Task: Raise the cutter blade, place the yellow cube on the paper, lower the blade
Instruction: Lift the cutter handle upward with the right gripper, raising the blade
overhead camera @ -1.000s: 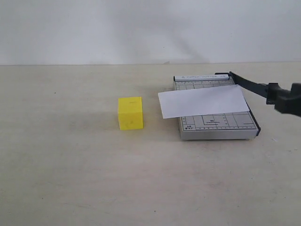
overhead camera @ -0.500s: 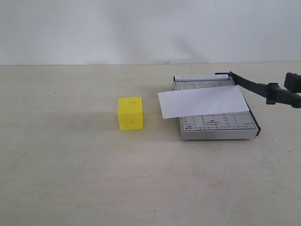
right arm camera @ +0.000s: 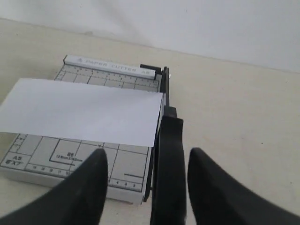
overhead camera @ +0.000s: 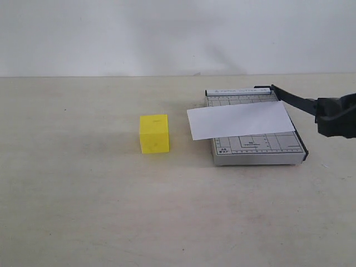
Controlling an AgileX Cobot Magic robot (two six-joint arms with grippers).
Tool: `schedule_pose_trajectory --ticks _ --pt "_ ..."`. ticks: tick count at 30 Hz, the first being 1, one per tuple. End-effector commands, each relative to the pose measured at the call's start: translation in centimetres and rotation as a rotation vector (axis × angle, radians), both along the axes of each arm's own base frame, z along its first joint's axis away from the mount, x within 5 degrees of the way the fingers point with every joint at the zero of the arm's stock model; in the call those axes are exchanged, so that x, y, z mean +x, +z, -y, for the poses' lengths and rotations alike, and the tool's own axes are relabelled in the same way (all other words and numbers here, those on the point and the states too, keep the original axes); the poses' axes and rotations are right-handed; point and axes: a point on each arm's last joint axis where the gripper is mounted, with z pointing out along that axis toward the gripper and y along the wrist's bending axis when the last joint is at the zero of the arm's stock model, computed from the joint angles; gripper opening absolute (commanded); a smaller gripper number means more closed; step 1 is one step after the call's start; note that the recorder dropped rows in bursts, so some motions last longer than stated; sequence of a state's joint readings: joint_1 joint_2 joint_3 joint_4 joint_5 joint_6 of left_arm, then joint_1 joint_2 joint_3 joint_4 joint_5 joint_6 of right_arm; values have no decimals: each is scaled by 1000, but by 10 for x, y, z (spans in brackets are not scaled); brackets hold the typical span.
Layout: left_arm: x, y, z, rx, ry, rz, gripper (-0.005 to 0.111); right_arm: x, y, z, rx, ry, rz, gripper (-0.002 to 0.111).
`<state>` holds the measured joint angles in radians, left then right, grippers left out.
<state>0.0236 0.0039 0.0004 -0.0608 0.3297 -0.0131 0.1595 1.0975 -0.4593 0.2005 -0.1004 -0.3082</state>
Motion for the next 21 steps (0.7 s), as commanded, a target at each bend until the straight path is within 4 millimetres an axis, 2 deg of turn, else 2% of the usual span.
schedule_pose_trajectory --ticks 1,3,5,8,10,16,21 --pt "0 2 0 2 -4 19 4 12 -11 -1 -16 -4 -19 47" --pt "0 2 0 2 -4 19 4 15 -16 -2 -20 -4 -39 46" --pt "0 2 0 2 -4 19 4 15 -18 -2 -13 -9 -47 41" --pt "0 2 0 2 -4 19 4 16 -17 -1 3 -23 -36 20" --pt "0 2 0 2 -4 19 4 16 -16 -1 -2 -21 -30 -1" --pt "0 2 0 2 -4 19 4 19 -11 -1 -8 -24 22 0" --pt "0 2 0 2 -4 19 4 27 4 -3 -1 -21 65 0"
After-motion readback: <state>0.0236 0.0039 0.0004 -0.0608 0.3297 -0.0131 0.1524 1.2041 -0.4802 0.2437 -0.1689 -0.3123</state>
